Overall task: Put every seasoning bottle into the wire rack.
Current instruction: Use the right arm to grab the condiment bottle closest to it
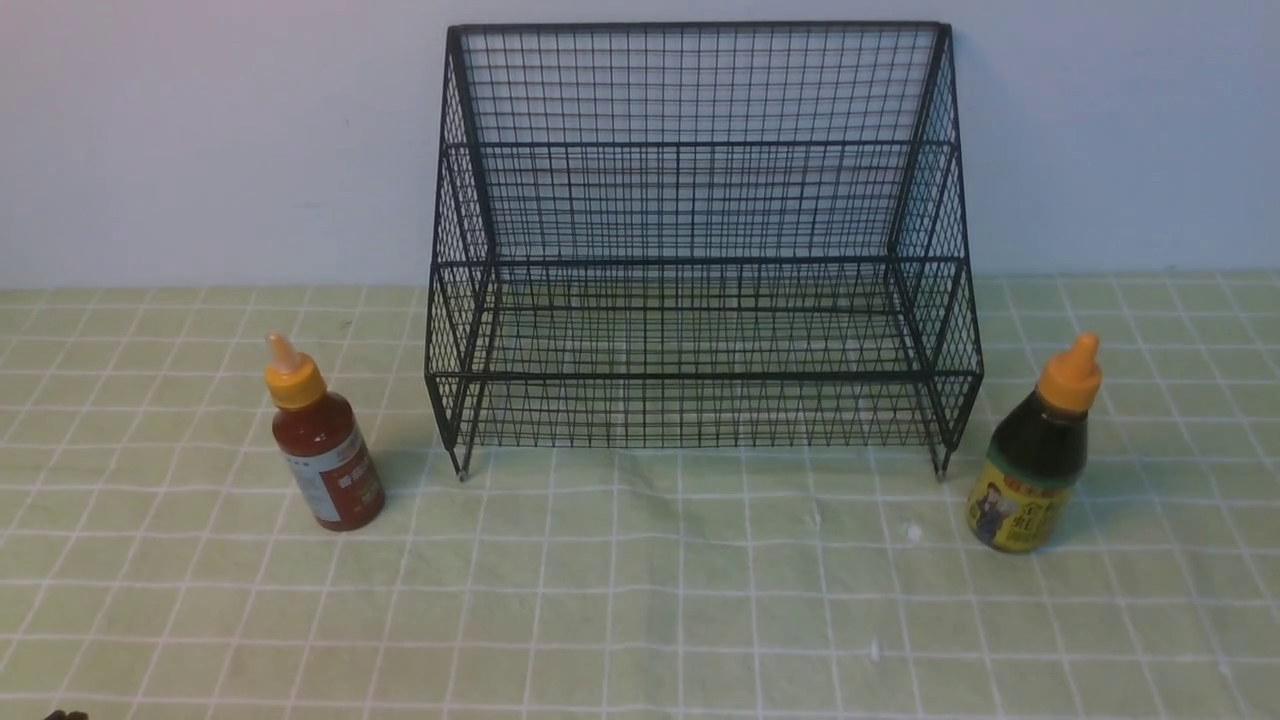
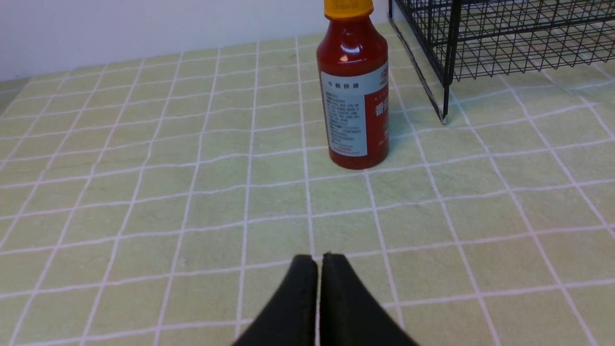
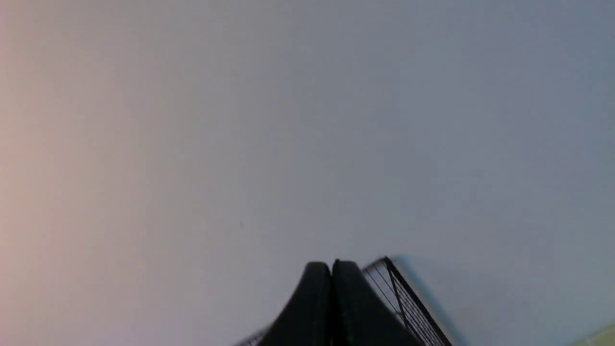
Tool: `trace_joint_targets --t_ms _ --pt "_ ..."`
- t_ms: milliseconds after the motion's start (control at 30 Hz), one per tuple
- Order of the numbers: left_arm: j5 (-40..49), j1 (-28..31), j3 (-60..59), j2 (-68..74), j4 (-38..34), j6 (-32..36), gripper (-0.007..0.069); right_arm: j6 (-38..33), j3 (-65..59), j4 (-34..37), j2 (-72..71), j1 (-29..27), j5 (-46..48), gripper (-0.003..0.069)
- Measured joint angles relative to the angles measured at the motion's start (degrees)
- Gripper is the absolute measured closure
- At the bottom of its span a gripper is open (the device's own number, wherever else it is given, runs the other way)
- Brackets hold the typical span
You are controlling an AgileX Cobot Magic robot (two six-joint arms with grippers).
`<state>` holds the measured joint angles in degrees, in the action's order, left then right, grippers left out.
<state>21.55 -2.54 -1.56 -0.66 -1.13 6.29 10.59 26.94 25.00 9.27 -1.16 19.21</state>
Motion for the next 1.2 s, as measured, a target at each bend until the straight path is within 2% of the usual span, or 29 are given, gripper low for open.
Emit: trace_joint_targets --t_ms 100,133,167,200,267,333,467,533,633,667,733,833,900,1200 --pt "0.0 0.0 0.0 0.0 0.0 0.0 0.0631 -5.1 12.5 -5.5 12.0 0.0 17.7 0.0671" --pt "0.0 0.0 0.0 0.0 0.0 0.0 0.0631 -5.9 14.1 -5.7 13.7 0.0 18.9 0.0671" --pt "0.0 0.0 0.0 0.0 0.0 0.0 0.0631 -8.3 19.2 -6.9 19.7 0.0 26.9 0.0671" --pt "0.0 0.0 0.0 0.0 0.0 0.0 0.0631 -8.6 19.9 -7.2 20.6 0.0 29.0 0.0671" --pt "0.0 0.0 0.0 0.0 0.0 0.0 0.0631 -11.2 28.6 -8.0 32.6 0.0 40.1 0.0669" --pt "0.0 0.0 0.0 0.0 0.0 0.0 0.0631 -12.0 33.1 -8.1 38.8 0.0 42.9 0.0655" --pt "0.0 0.0 0.0 0.0 0.0 0.0 0.0631 -13.8 38.6 -8.1 48.5 0.0 43.7 0.0589" --pt "0.0 0.0 0.0 0.0 0.0 0.0 0.0631 -15.9 43.0 -8.1 55.8 0.1 43.7 0.0503" --pt "0.0 0.0 0.0 0.0 0.0 0.0 0.0631 -17.3 46.0 -8.2 60.5 1.2 43.6 0.0414" --pt "0.0 0.0 0.0 0.0 0.0 0.0 0.0631 -18.2 47.8 -8.4 64.1 2.5 43.0 0.0346" --pt "0.0 0.0 0.0 0.0 0.0 0.0 0.0631 -18.5 48.6 -8.8 66.6 3.7 42.3 0.0305" --pt "0.0 0.0 0.0 0.0 0.0 0.0 0.0631 -17.2 50.8 -12.6 74.8 6.8 41.0 0.0151" --pt "0.0 0.0 0.0 0.0 0.0 0.0 0.0631 -16.2 51.0 -13.2 78.4 7.0 40.8 0.0106" --pt "0.0 0.0 0.0 0.0 0.0 0.0 0.0631 -14.8 51.1 -14.3 87.3 7.0 40.6 0.0097"
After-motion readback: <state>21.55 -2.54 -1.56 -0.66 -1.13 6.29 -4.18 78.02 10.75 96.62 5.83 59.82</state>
